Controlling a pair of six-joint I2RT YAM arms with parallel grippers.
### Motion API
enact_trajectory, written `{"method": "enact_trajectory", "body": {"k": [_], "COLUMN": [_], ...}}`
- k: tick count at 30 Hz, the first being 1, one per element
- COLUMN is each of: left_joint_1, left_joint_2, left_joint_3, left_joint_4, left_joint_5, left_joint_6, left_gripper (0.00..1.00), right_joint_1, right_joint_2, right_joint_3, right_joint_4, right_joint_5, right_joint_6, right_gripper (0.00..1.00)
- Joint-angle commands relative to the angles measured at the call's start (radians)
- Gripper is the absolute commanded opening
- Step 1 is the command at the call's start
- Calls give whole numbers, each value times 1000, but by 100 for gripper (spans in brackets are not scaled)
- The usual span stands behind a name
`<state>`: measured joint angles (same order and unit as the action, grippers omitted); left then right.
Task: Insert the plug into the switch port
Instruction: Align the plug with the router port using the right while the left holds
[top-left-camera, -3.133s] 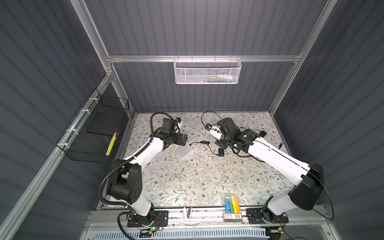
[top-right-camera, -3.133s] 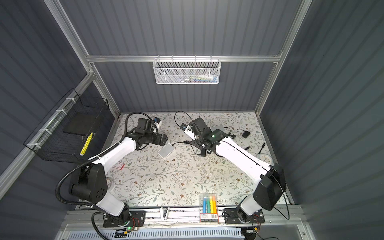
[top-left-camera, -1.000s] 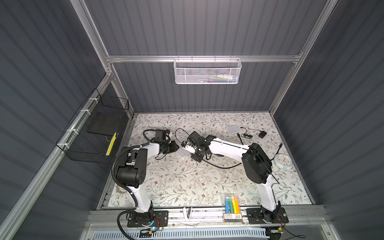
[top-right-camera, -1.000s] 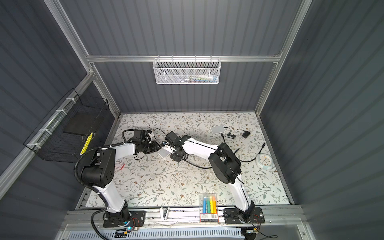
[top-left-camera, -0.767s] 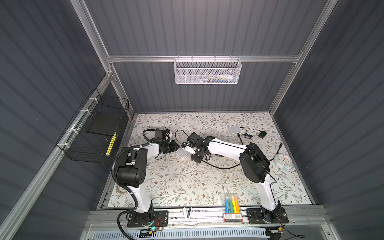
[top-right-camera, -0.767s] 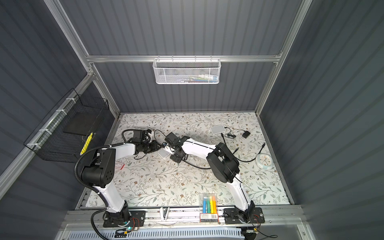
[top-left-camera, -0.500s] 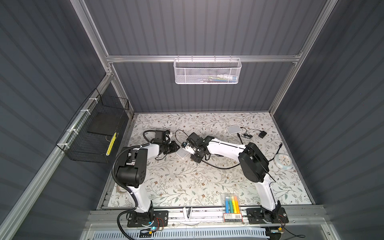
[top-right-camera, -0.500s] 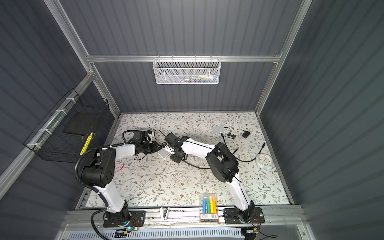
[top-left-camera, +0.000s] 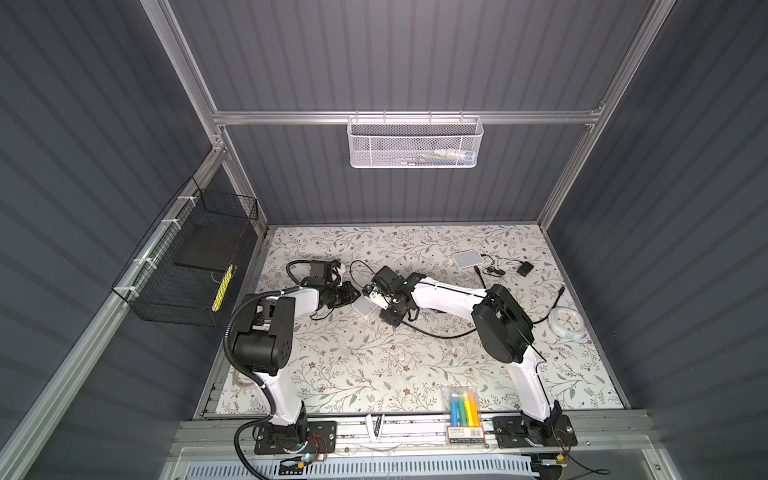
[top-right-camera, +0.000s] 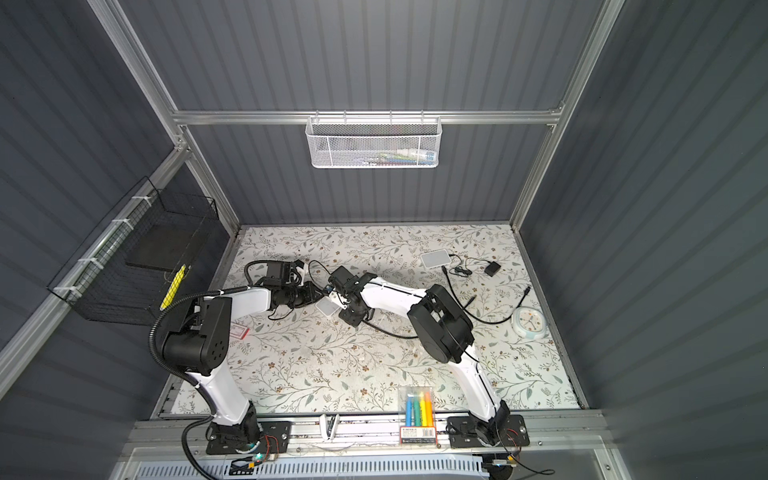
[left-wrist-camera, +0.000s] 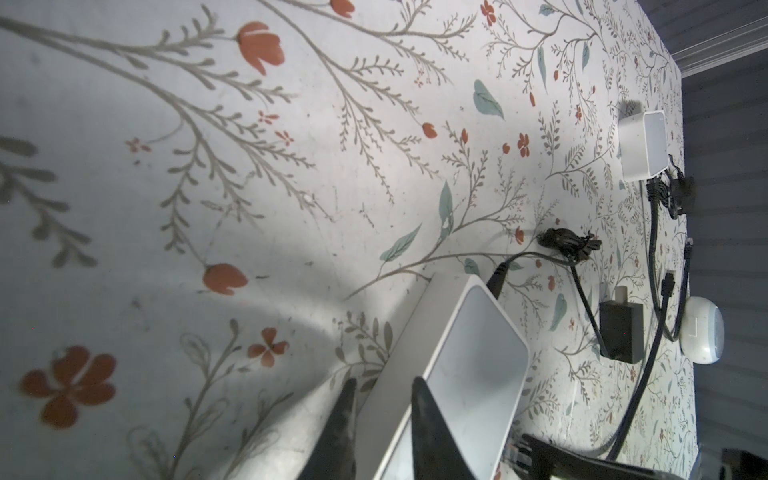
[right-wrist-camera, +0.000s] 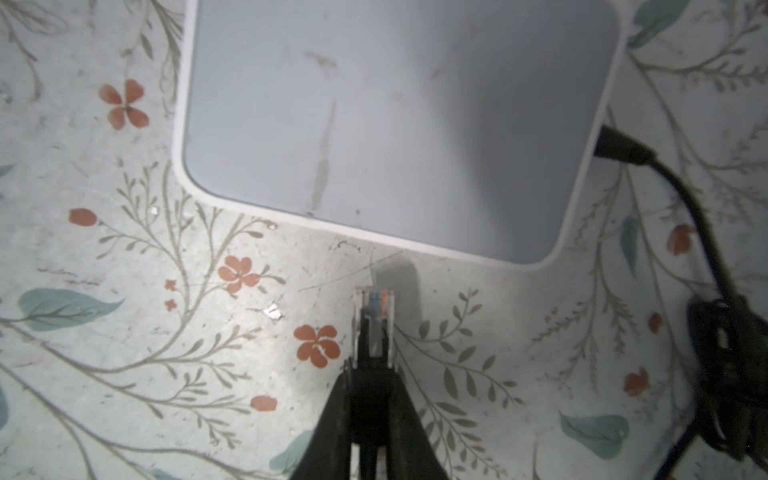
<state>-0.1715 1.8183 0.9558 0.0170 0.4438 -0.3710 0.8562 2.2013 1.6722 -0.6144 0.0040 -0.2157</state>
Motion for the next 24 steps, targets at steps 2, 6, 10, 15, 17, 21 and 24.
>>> {"method": "enact_trajectory", "body": {"k": [2, 6, 10, 15, 17, 21, 24], "left_joint_1": [-7, -7, -8, -8, -8, -8, -8], "left_joint_2": [17, 14, 13, 14, 13, 14, 8], "left_joint_3": [-2, -2, -2, 1, 2, 8, 8], "left_joint_4": [-15, -17, -23, -29, -31, -37, -46], "left_joint_5": [22, 22, 23, 23, 24, 24, 18], "left_joint_6": [-1, 0, 1, 4, 4, 7, 11], "left_gripper": [24, 23, 23, 23, 23, 22, 22], "right_joint_1": [-3, -5, -7, -12, -13, -19, -26], "right_joint_2": [22, 23, 22, 20, 21, 18, 0], "right_joint_3": [-17, -28, -35, -47, -51, -48, -45], "right_joint_4": [3, -1, -3, -2, 0, -2, -7], "right_joint_5": [-42, -61, -71, -69, -68, -69, -69], "right_joint_6": [17, 20, 24, 29, 26, 27, 25], "right_gripper": [22, 24, 23, 18, 18, 9, 3]}}
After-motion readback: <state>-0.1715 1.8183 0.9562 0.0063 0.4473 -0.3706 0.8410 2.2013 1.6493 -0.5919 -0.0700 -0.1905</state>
